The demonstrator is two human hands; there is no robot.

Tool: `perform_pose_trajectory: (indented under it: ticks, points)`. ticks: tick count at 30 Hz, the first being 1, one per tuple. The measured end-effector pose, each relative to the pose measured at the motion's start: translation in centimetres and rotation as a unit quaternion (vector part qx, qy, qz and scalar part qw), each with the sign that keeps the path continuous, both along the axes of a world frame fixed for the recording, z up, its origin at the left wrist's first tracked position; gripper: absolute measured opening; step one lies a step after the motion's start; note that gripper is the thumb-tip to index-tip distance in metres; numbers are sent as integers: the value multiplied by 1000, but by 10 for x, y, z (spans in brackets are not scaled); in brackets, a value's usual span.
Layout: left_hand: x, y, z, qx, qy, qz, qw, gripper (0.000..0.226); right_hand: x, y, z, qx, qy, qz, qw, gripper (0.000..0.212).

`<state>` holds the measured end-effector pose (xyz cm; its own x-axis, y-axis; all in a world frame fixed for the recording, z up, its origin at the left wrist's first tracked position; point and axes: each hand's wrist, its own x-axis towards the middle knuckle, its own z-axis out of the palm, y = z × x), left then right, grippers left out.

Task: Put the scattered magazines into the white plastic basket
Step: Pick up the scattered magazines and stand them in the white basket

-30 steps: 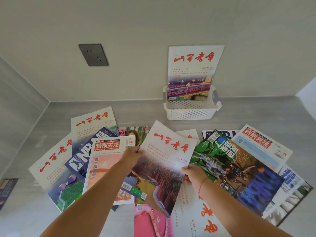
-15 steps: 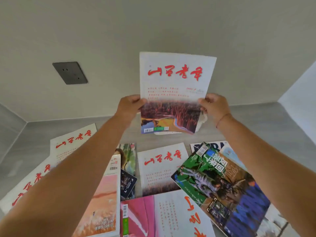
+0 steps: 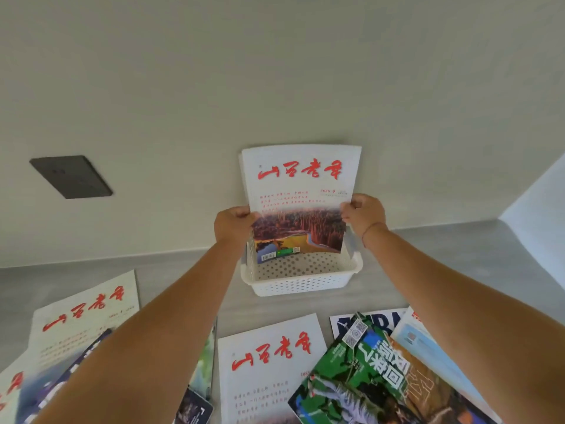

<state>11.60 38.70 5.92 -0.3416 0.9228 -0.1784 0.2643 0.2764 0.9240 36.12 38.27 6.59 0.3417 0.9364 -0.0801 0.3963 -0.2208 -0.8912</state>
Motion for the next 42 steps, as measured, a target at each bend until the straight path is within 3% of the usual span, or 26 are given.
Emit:
perform_pose_trajectory:
  ticks: [5, 8, 14, 19, 22, 28, 32, 37, 42]
  points:
    - [3, 12, -13, -14, 5, 63, 998, 17, -2, 12, -13, -15, -3, 2, 1000, 11]
    - [5, 17, -13, -13, 8, 95, 995, 22, -3, 17, -16, -14, -28, -9, 999, 21]
    - [9, 18, -14, 18, 91, 70, 993, 20, -6, 19, -22, -10, -88, 13, 996, 26]
    - [5, 13, -12, 5, 73, 56, 996, 27, -6, 13, -23, -13, -90, 10, 996, 29]
    - [4, -1, -9, 0, 59, 57, 997, 35, -6, -5, -18, 3, -54, -12, 998, 39]
    - [16, -91, -24, 44, 37, 104, 993, 47, 17, -102, -31, 36, -56, -22, 998, 30]
    - [37, -179, -64, -65, -17, 64, 996, 41, 47, -181, -65, -70, -134, 39, 988, 34]
    - [53, -243, -95, -176, -3, 29, 984, 44, 84, -244, -84, -192, -191, 45, 962, 36]
    - [66, -268, -89, -226, -22, 55, 972, 45, 102, -277, -82, -228, -256, 47, 938, 39]
